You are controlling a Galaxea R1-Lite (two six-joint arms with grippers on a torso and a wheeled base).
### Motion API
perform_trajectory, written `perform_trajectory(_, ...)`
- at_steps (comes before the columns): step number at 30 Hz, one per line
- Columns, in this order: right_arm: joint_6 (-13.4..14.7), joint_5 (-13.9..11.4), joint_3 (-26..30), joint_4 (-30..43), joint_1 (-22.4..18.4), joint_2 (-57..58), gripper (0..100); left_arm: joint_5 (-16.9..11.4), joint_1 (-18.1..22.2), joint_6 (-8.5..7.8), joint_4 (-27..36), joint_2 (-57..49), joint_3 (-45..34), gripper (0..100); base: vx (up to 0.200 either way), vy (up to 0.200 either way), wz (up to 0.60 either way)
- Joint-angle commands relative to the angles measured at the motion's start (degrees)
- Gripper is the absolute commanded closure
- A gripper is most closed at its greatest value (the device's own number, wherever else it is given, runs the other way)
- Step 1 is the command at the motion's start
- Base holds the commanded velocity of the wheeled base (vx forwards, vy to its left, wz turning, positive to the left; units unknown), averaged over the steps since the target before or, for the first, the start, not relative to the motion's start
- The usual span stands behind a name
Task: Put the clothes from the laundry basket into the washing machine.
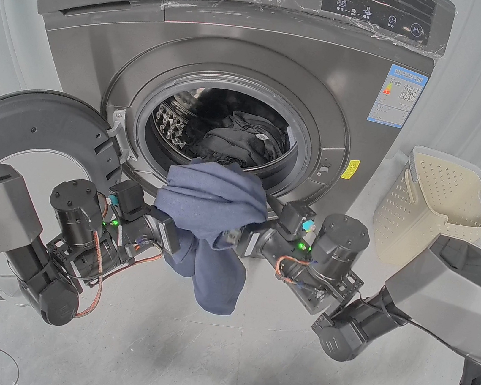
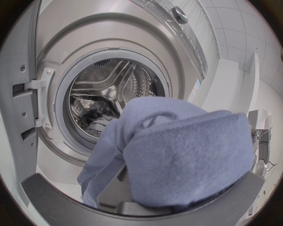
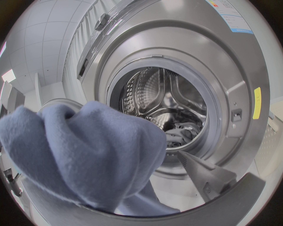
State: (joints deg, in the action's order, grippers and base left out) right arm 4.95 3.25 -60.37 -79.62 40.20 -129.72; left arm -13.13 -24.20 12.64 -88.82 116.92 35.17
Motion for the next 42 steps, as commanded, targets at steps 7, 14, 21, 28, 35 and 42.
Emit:
perform_trajectory(7,1.8,-9.1,30.7,-0.8,4.0,16.8,0,-0.4,-0.7,-0.51,-0.1,-13.8,-12.0,100,0.000,0.000,0.00)
perform_trajectory(14,4.4,-5.5,36.1,-9.1,0.8,16.8,0,-0.2,-3.4,-3.15,0.0,-15.6,-15.1,100,0.000,0.000,0.00)
perform_trajectory(21,2.9,-2.4,35.8,-9.0,-5.0,14.2,0,-0.1,-2.7,-6.14,0.0,-14.3,-15.8,100,0.000,0.000,0.00)
perform_trajectory(28,3.0,-2.4,36.3,-9.0,-5.0,13.6,0,0.1,-2.8,-6.31,0.0,-14.3,-17.0,100,0.000,0.000,0.00)
perform_trajectory(35,3.0,-1.1,36.3,-9.0,-4.8,13.7,0,0.0,-3.0,-6.40,0.0,-13.6,-17.0,100,0.114,0.000,0.00)
perform_trajectory(42,3.0,-1.1,36.4,-9.0,-4.3,13.6,0,0.0,-3.3,-6.40,0.0,-13.0,-17.0,100,0.200,0.000,0.00)
